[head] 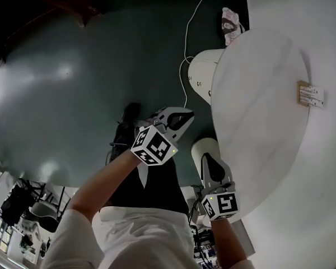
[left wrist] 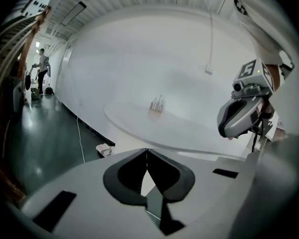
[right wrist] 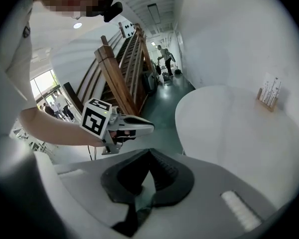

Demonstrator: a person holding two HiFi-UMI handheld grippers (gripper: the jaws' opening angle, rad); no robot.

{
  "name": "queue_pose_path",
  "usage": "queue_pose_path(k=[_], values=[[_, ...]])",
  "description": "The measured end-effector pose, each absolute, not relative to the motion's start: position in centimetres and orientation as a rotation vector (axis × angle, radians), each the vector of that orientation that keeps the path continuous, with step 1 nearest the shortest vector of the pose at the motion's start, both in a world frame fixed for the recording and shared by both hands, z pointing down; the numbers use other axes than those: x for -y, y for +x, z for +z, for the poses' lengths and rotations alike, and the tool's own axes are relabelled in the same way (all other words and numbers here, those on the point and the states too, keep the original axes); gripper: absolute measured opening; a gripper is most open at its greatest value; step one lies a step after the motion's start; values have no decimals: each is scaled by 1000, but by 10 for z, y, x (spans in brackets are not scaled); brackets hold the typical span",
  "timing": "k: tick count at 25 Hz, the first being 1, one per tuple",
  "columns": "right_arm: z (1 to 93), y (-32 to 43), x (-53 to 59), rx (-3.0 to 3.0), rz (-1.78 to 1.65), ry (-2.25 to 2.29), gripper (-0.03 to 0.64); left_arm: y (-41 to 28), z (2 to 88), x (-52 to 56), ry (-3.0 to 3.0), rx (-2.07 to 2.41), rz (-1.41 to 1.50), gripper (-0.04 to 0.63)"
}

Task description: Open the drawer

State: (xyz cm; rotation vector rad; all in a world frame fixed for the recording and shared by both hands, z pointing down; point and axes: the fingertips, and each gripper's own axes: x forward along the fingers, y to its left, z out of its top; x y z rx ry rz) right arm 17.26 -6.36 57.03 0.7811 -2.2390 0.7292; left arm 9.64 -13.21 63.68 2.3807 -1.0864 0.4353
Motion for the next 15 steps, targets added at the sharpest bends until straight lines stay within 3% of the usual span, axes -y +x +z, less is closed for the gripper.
queue_pose_path(k=[15], values=[[641,154,60,2176,784,760,11,142,765,174,2489,951,440,16]])
